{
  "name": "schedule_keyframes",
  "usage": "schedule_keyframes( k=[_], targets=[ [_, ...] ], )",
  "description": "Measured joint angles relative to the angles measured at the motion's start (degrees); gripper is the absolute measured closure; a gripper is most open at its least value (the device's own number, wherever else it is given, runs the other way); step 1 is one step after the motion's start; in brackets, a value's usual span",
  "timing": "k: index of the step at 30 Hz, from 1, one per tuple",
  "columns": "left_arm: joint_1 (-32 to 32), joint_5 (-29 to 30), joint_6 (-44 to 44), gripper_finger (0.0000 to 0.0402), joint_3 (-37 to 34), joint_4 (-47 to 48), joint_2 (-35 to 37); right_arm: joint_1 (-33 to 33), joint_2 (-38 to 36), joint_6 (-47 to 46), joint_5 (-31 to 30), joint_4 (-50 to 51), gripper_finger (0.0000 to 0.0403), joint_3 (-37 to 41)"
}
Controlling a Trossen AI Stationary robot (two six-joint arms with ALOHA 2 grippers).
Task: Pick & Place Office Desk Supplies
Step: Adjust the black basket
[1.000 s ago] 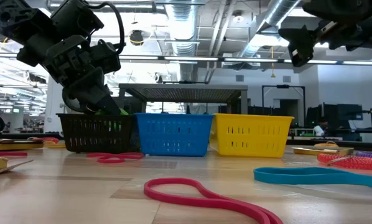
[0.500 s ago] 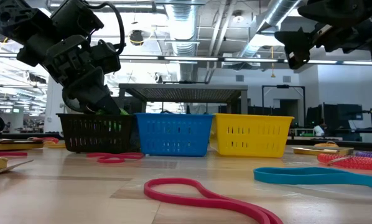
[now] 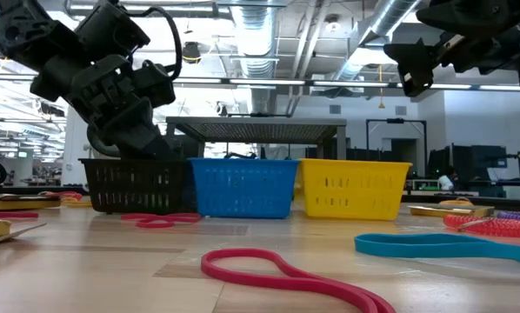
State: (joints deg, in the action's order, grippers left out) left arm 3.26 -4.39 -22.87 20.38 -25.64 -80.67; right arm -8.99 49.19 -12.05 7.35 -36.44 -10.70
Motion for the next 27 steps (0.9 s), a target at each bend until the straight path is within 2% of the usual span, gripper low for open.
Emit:
schedule_keyframes(
  k=[6,16,21,27],
  targets=[
    [-0.23,-0.38,-0.07,0.0313,-0.04,-0.16,-0.76,0.00,0.00,0.00,0.00,0.04,0.0159,0.00],
    [-0.23,-0.40,-0.03,0.0252,-0.04,0.68,8.75,0.00,0.00,0.00,0.00,0.18,0.0159,0.00],
    [-0.23,-0.40,-0.05,0.0241,-0.04,9.59,13.93,0.00,0.00,-0.04,0.02,0.59,0.0159,0.00],
    [-0.23,0.04,-0.40,0.0249,-0.07,22.66,20.77,0.01,0.00,-0.66,0.01,0.48,0.0159,0.00]
  ],
)
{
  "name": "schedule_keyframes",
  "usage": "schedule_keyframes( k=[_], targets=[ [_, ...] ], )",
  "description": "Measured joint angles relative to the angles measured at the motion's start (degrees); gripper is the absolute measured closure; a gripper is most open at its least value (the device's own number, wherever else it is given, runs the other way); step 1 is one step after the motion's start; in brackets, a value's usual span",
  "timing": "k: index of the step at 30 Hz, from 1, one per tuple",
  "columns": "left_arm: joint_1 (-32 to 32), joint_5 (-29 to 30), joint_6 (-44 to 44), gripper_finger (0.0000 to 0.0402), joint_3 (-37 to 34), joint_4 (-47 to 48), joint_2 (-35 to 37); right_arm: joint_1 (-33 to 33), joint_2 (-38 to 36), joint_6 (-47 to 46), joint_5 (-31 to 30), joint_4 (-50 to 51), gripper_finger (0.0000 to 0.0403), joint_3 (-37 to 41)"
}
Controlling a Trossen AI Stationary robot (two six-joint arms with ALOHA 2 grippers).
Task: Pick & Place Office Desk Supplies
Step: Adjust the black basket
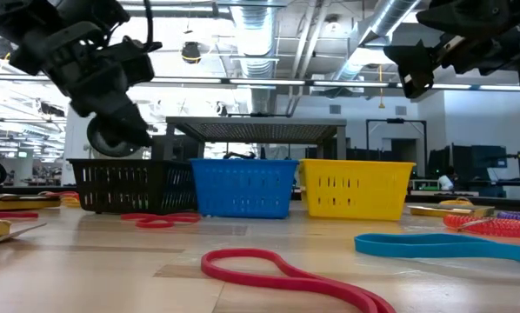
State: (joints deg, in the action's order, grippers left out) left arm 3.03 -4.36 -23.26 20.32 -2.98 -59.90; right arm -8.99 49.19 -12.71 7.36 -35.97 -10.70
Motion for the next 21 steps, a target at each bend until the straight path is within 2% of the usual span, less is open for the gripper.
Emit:
schedule_keyframes(
  k=[10,16,21],
  targets=[
    [0.00,0.48,-4.91,0.0264,-0.02,16.33,6.16,0.00,0.00,-0.86,-0.01,-0.07,0.0159,0.00],
    [0.00,-2.66,-6.65,0.0266,-0.02,17.78,7.49,-0.01,0.00,-0.93,-0.04,-0.22,0.0159,0.00],
    [0.00,-3.07,-7.69,0.0266,0.00,19.34,9.05,-0.01,0.00,-1.09,-0.07,-0.20,0.0159,0.00]
  ],
)
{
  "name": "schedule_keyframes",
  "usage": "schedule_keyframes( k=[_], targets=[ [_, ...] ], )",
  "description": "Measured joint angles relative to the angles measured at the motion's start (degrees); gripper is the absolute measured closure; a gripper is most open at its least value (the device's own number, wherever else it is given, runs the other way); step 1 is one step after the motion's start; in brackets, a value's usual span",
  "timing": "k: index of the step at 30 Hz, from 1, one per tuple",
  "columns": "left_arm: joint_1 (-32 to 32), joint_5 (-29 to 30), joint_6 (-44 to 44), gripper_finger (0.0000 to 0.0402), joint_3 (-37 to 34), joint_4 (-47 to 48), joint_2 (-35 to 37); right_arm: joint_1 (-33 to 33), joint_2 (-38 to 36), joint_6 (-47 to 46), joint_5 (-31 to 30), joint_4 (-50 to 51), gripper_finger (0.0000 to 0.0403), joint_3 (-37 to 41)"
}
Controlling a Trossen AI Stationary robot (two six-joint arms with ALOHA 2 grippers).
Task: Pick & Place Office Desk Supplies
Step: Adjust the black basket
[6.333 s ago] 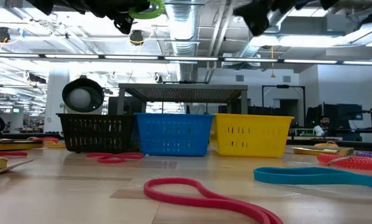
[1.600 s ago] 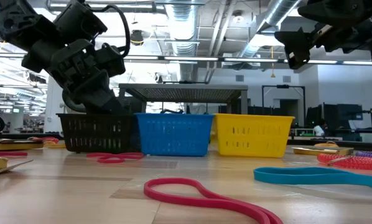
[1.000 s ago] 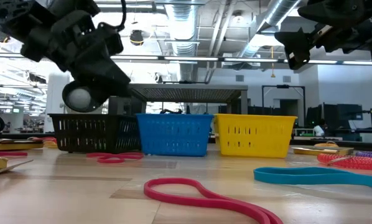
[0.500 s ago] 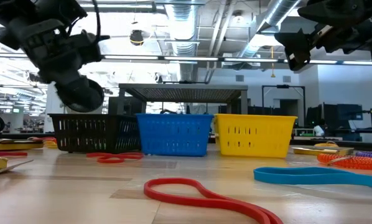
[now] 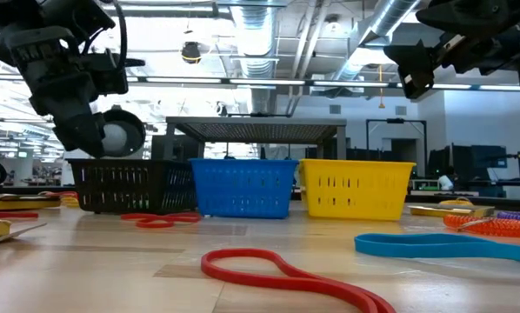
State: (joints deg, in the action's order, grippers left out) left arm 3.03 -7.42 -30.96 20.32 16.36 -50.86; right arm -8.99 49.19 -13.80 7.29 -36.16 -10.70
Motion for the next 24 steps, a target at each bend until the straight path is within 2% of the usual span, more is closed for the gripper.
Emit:
schedule_keyframes(
  k=[6,11,16,24],
  targets=[
    [0.17,-0.19,-2.83,0.0266,0.00,6.98,0.25,0.00,0.00,-0.81,0.00,0.11,0.0159,0.00],
    [1.46,-0.66,-5.73,0.0266,0.00,9.14,0.25,0.02,0.00,-0.81,0.00,0.11,0.0159,0.00],
    [3.32,-0.60,-8.59,0.0266,0.00,7.90,-2.41,0.02,0.00,-0.81,0.00,0.11,0.0159,0.00],
    [4.52,-0.52,-8.87,0.0266,0.00,0.68,-11.32,0.01,0.00,-0.81,0.00,0.13,0.0159,0.00]
  ],
)
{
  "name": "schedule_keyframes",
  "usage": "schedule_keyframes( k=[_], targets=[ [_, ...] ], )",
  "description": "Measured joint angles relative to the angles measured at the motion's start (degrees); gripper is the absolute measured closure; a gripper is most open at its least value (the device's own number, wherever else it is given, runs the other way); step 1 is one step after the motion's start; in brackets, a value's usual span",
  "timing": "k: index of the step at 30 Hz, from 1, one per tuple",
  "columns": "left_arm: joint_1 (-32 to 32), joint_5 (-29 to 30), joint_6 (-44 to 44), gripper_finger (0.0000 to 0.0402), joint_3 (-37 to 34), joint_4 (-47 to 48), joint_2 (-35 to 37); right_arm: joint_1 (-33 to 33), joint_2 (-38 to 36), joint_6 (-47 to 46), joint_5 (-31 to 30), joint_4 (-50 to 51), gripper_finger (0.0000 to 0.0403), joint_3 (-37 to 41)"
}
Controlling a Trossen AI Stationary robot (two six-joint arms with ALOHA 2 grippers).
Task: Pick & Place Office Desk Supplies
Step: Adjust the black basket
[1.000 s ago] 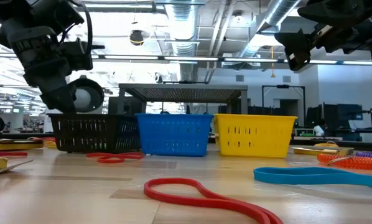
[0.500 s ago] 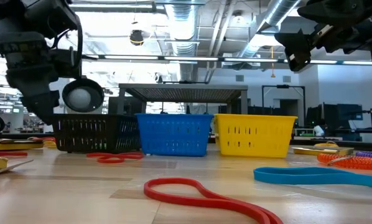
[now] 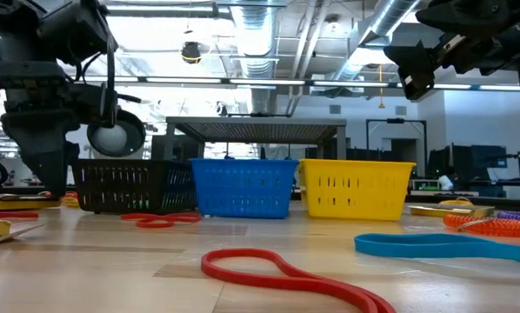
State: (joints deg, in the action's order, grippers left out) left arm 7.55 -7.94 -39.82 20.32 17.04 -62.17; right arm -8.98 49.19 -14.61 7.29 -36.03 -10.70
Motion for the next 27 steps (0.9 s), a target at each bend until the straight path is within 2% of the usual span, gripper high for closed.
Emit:
schedule_keyframes(
  k=[11,22,27],
  targets=[
    [0.00,0.06,0.38,0.0266,0.00,-7.76,-2.03,-0.01,0.00,0.00,0.00,0.00,0.0159,0.00],
    [0.00,-0.19,1.68,0.0266,0.00,-10.62,-2.01,-0.01,0.00,0.00,0.02,0.00,0.0159,0.00],
    [0.00,-2.28,1.82,0.0266,0.00,-10.19,-1.97,0.00,0.00,0.00,0.02,0.00,0.0159,0.00]
  ],
)
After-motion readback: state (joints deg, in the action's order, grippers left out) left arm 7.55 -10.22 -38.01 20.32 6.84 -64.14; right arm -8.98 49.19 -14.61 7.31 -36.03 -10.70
